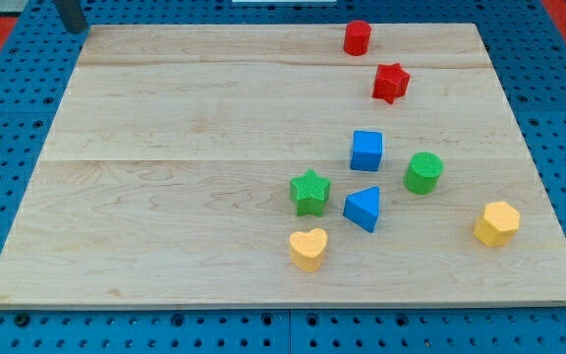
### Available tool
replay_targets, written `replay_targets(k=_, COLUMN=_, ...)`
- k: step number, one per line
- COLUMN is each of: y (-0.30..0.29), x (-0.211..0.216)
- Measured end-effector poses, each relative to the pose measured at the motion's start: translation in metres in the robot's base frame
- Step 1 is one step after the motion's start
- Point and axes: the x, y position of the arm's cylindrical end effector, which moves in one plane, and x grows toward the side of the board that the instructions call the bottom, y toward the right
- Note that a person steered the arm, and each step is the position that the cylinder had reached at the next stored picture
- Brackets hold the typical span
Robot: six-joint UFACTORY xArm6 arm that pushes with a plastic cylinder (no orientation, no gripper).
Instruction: Point your arm to top center
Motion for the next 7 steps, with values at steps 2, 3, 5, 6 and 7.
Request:
replay_targets(k=2, y=0.0, x=-0.001)
replay_targets(k=3, y=0.001, x=-0.003)
replay_targets(k=5, y=0.068, x=-0.003)
replay_targets(k=6, y=0.09, x=-0.003)
replay_targets(k=7, y=0.111, x=-0.003)
